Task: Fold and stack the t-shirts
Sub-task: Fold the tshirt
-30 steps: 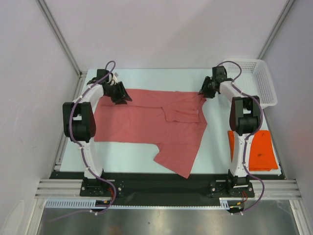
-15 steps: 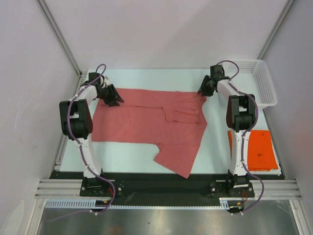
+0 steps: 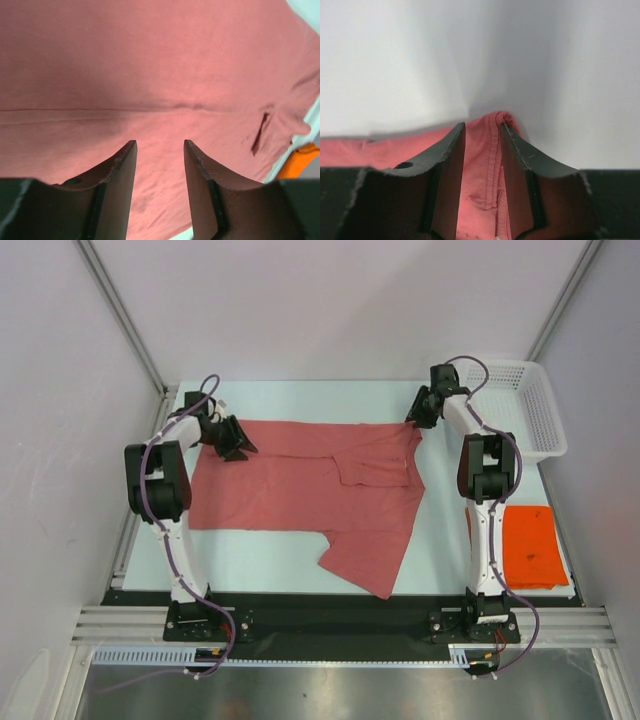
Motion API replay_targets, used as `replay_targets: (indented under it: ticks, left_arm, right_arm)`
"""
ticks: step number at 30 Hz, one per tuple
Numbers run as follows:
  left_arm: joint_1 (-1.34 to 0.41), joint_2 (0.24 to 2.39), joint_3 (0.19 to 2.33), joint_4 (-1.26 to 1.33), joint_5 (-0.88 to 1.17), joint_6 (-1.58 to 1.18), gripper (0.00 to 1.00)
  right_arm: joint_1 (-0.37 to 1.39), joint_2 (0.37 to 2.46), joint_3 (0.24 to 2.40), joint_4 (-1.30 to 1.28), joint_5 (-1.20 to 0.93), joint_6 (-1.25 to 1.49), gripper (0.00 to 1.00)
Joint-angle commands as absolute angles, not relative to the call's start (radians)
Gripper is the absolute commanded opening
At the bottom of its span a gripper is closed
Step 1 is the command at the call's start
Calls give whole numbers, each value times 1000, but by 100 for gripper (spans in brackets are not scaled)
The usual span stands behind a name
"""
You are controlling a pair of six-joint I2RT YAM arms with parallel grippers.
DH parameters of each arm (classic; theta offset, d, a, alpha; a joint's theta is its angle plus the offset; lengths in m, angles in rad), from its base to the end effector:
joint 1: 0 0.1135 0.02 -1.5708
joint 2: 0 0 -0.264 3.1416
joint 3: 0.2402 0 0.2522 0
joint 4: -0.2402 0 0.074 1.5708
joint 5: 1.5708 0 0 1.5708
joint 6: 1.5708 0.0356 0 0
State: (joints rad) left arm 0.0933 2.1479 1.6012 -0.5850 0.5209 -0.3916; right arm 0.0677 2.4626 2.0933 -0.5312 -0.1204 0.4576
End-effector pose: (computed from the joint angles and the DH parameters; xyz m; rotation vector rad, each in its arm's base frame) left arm 0.4488 0.0242 0.1637 -0.4884 2.6383 -0.7947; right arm 0.5419 0.0410 0.1611 0.4327 2.4622 0.3715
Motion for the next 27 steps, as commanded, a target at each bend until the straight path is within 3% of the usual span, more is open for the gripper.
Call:
replay_targets:
  ticks: [1, 8, 14, 22, 27]
  left_arm:
    - [29, 2048, 1547, -533, 607, -412, 49]
    - [-173, 1965, 1356, -350, 729, -537, 53]
    - [-310, 1988, 1272, -147, 749, -699, 51]
    - [-414, 2049, 1302, -6, 628, -867, 42]
    - [-446, 2114, 1368, -35, 589, -887, 42]
  right_arm:
    - [49, 2542, 2213, -624, -72, 400, 40]
    - [92, 2340, 2137, -732, -26, 365, 57]
    - [113, 2068, 1832, -733, -40, 344, 64]
    - [118, 1796, 1421, -540, -222, 353, 61]
    - [123, 1744, 1259, -439, -339, 414, 49]
